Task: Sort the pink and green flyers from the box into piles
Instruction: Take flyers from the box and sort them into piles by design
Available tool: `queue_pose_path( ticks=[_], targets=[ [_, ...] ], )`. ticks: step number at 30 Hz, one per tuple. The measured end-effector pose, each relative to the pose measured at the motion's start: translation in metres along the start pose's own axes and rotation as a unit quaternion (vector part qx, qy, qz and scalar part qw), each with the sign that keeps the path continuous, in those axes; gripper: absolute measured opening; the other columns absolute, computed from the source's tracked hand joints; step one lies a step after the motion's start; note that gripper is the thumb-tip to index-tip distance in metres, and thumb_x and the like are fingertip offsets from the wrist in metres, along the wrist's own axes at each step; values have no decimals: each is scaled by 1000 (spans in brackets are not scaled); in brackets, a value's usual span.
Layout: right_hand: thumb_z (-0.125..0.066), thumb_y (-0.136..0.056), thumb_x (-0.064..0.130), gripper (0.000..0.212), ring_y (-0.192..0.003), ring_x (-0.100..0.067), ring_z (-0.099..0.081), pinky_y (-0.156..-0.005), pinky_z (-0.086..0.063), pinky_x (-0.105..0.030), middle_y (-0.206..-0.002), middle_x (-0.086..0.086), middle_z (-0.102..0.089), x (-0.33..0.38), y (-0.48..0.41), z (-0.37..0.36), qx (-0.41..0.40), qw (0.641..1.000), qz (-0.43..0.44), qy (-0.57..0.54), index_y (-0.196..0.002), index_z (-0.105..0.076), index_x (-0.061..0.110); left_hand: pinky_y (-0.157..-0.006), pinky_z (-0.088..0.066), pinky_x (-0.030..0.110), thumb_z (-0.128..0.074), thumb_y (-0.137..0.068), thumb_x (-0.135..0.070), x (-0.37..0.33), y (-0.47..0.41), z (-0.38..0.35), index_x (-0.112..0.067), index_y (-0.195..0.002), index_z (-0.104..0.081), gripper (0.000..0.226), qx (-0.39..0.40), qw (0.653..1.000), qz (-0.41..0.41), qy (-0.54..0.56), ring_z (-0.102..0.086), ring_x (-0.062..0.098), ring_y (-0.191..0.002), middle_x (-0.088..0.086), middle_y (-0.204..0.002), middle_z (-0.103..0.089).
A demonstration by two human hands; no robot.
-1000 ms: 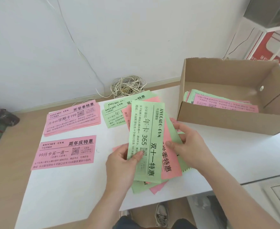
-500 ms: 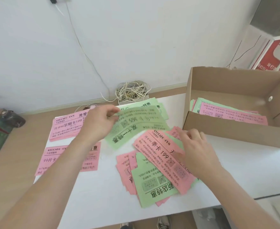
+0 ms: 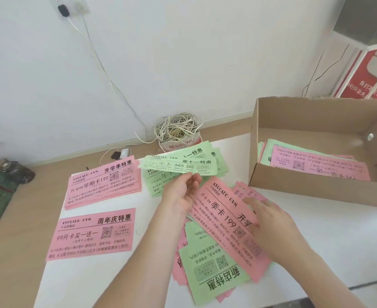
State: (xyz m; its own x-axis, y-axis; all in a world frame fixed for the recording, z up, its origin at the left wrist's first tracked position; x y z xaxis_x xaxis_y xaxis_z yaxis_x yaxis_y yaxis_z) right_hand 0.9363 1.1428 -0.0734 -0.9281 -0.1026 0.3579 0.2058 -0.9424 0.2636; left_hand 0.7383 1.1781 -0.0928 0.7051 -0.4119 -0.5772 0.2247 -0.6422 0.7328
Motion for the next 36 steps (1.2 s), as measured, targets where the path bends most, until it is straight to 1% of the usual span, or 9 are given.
queue_pose_path(
  ticks=[7,10,13,15,17,22,28,33,36],
  targets=[
    [-48,-89,14,44,-105,-17,-56,-80,-43,-28,-117,6,-60,-14,-1,0,-35,999,-9,-29,-130,-52,30,-52,-57,23,-57,-92,-3,4,-6,-12,5,-100,-59,11,10,999,33,2,-70,24,-65,20,-86,-71],
    [-52,-86,13,33,-93,-17,-58,-72,-43,-28,-102,10,-66,-22,1,6,-41,997,-18,-60,-111,-63,31,-46,-51,20,-62,-88,-2,-3,2,-4,4,-103,-62,16,14,991,-11,-133,-65,16,-59,17,-87,-72],
    [-53,-85,10,29,-85,-18,-58,-68,-46,-30,-90,11,-68,-28,2,17,-28,996,-12,-85,-99,-66,31,-75,-50,27,-71,-84,-14,-20,20,6,-18,-114,-64,31,-2,872,-206,-444,-59,10,-90,-5,-109,-64],
    [-51,-86,8,28,-84,-17,-59,-69,-48,-31,-89,11,-69,-27,2,22,-16,995,4,-99,-98,-66,29,-76,-48,21,-75,-81,-18,-15,31,4,-27,-124,-55,48,58,811,-239,-531,-54,6,-104,-13,-116,-58],
    [-53,-88,8,28,-83,-15,-60,-69,-49,-31,-87,13,-70,-24,1,26,-14,992,20,-126,-96,-66,31,-62,-53,17,-75,-80,-12,-8,34,8,-23,-121,-57,46,94,817,-207,-530,-66,4,-89,-9,-102,-68],
    [-58,-89,13,40,-74,3,-63,-60,-46,-20,-80,21,-70,-27,-1,34,20,970,15,-243,-92,-59,53,-81,-57,39,-77,-78,-11,-16,37,28,-16,-83,-72,9,31,840,-237,-487,-72,13,-73,-4,-77,-75],
    [-68,-85,1,24,-67,-3,-68,-52,-41,-10,-77,8,-75,-42,5,37,38,934,-20,-355,-95,-69,22,-78,-57,39,-75,-81,-10,-18,44,55,-12,-81,-69,6,-4,876,-252,-411,-73,20,-74,1,-75,-75],
    [-73,-83,10,10,-72,-17,-72,-69,-54,-34,-73,2,-75,-37,3,31,-2,939,-29,-342,-84,-70,19,-74,-57,44,-68,-87,-18,-11,48,70,-11,-83,-67,8,-9,858,-273,-436,-72,21,-71,1,-73,-74],
    [-73,-83,8,16,-77,-11,-72,-73,-55,-25,-79,5,-76,-26,3,30,55,929,-2,-365,-91,-73,21,-65,-52,39,-66,-89,-23,-19,54,81,-8,-75,-65,21,-48,838,-318,-441,-68,31,-69,5,-68,-72]
  ],
)
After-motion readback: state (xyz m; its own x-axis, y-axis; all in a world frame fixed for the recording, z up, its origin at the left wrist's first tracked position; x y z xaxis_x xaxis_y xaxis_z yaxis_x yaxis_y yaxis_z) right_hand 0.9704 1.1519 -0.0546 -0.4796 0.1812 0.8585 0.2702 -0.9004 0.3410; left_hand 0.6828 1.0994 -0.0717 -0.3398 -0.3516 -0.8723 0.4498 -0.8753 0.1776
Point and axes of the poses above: each hand's wrist, its own y-axis away from the middle knuckle, its own z-axis out of the back of the hand, x = y × z, the point moved 6 cm from there along -y, towards the middle knuckle
